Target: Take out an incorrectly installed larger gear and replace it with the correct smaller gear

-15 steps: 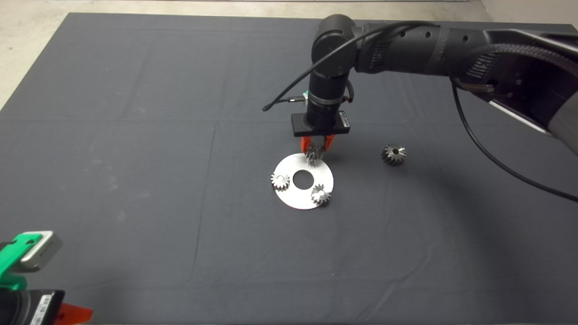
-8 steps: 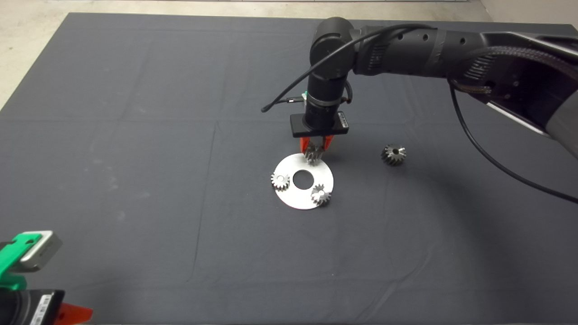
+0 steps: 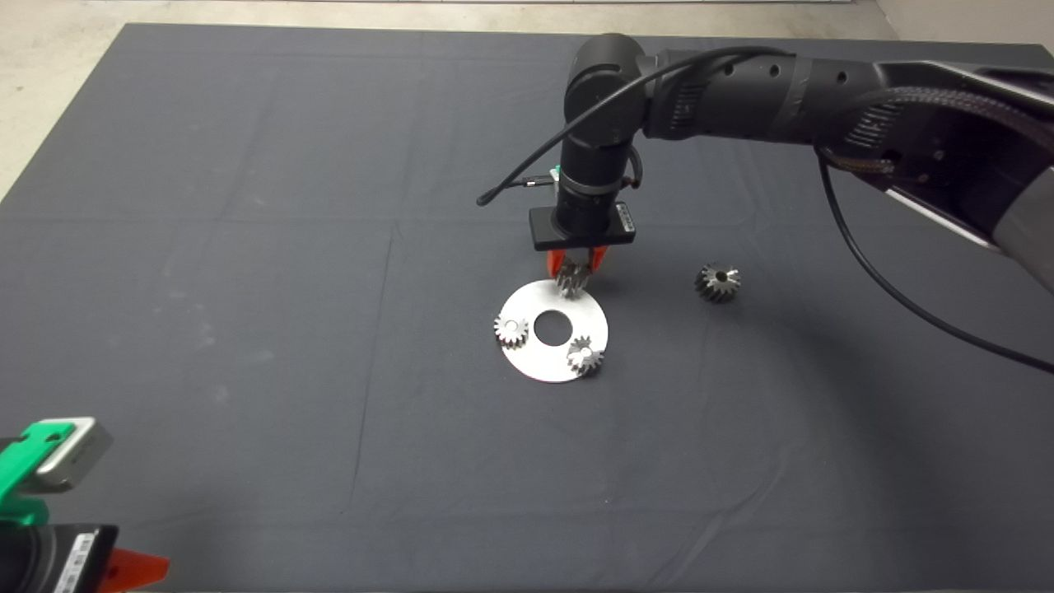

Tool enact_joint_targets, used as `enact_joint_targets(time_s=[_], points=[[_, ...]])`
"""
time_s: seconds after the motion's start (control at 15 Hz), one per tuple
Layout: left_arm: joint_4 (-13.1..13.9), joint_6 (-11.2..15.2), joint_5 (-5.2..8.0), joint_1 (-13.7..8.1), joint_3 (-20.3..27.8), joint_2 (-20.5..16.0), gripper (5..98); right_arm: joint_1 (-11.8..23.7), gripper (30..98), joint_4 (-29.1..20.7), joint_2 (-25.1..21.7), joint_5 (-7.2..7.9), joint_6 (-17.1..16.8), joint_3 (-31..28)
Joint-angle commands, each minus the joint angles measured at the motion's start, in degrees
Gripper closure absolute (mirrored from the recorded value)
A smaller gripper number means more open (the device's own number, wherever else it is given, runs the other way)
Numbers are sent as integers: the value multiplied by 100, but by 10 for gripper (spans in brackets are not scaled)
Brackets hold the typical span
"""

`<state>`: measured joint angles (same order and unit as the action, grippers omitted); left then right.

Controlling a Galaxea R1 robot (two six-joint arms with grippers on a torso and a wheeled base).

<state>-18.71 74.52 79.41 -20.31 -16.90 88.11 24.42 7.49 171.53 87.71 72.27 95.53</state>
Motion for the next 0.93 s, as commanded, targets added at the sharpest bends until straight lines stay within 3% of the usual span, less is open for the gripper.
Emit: enact_joint_targets(time_s=[0.0, 0.87], points=[[-71, 19, 4, 9, -40, -26, 439, 19, 936, 201, 61, 361, -20, -62], [-62, 89, -4, 9, -102, 1, 439, 106, 937, 148, -132, 440, 68, -334]])
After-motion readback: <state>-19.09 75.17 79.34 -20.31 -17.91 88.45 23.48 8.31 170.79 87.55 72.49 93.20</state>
